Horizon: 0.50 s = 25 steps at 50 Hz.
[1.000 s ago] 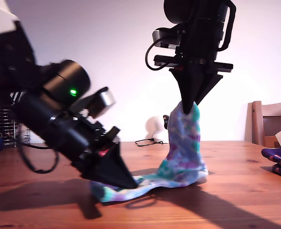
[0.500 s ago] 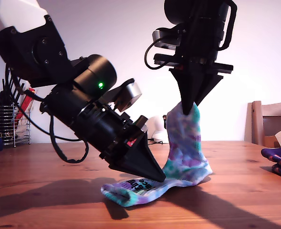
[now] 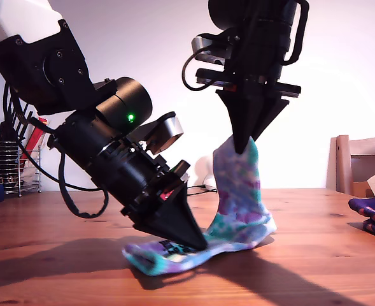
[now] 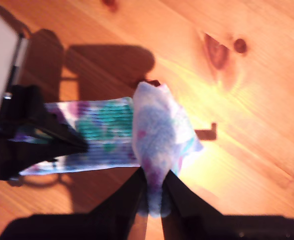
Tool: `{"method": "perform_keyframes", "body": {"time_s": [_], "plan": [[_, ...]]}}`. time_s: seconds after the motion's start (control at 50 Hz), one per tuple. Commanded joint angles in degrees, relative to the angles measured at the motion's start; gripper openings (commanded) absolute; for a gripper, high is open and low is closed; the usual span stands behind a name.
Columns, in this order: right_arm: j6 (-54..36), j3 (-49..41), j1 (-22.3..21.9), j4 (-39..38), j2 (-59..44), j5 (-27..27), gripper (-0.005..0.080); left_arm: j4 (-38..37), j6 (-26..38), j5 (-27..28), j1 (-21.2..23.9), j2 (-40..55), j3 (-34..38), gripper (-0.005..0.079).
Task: Fold the socks in front of you. After folding them, place them to the right side.
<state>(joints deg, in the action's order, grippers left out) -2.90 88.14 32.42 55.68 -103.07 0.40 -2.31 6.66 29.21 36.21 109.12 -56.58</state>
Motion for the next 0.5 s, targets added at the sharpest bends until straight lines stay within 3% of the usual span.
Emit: {"method": "perform_keyframes", "body": {"time_s": [0.0, 0.18, 0.42, 0.48], "plan": [[-0.2, -0.3, 0.1, -0.7, 0.6, -0.3, -0.0012, -0.1, 0.9, -0.3, -0.1, -3.0, -0.3, -0.0024], [-0.2, -0.3, 0.1, -1.0, 0.6, -0.3, -0.0012, -2.1, 1.6, -2.5, -0.1, -7.8, -0.3, -0.0024], [-0.2, -0.3, 0.1, -1.2, 0.6, -0.3, -0.0012, -10.7, 5.7, -5.0, -0.6, -7.4, -0.2, -0.0024], [-0.2, -0.3, 0.1, -1.2, 0.6, -0.3, -0.0012, -12.2, 6.0, -8.4, -0.6, -7.2, -0.2, -0.0024]]}}
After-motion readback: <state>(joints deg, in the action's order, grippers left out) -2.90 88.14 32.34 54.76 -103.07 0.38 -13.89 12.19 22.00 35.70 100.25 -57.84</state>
